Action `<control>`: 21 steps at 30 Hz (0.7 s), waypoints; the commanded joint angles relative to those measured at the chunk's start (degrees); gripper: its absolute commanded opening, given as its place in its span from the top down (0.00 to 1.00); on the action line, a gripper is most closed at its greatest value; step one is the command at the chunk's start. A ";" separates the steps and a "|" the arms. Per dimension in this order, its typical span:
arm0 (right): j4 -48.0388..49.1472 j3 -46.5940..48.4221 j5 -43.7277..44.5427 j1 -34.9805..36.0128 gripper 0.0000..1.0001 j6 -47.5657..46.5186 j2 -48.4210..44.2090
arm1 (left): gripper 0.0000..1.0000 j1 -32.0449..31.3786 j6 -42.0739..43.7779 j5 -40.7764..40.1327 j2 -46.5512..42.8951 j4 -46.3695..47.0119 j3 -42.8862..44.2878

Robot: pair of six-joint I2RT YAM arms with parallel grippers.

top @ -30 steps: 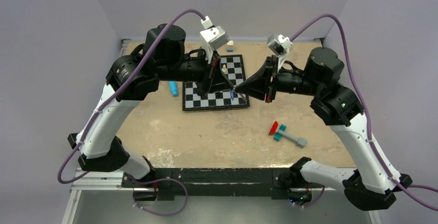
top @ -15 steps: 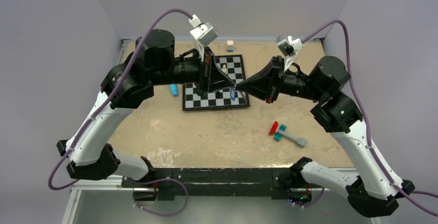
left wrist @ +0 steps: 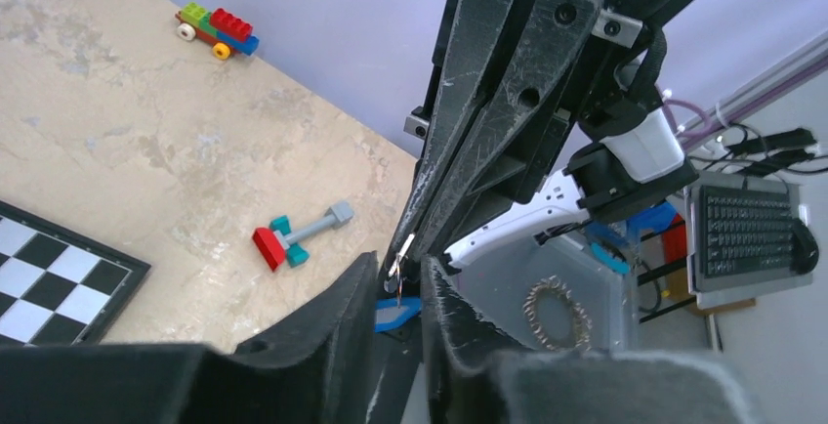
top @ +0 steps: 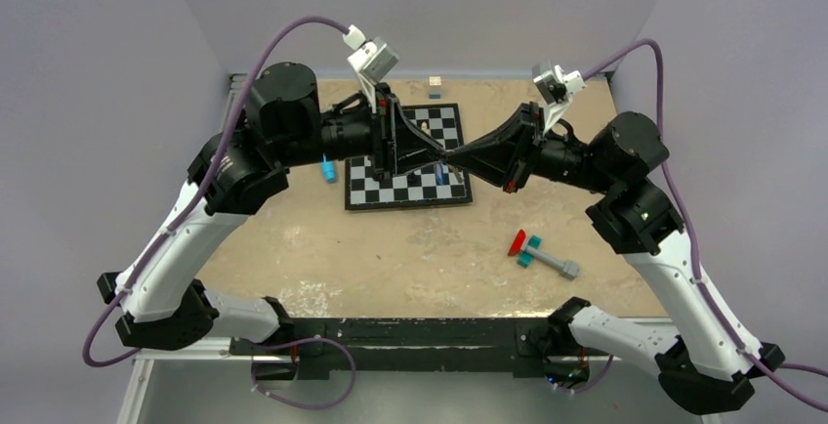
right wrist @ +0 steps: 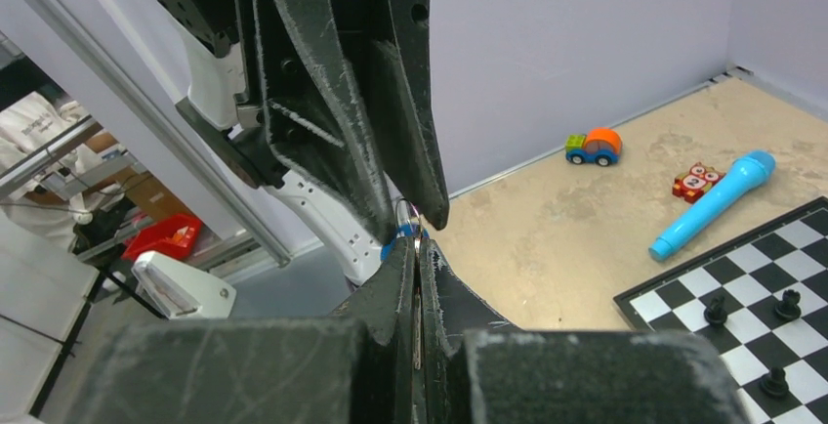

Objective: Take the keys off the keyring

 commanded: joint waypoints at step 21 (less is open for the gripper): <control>-24.26 10.99 0.45 0.42 1.00 -18.82 4.48 | 0.43 -0.26 16.35 1.08 5.55 -18.67 12.80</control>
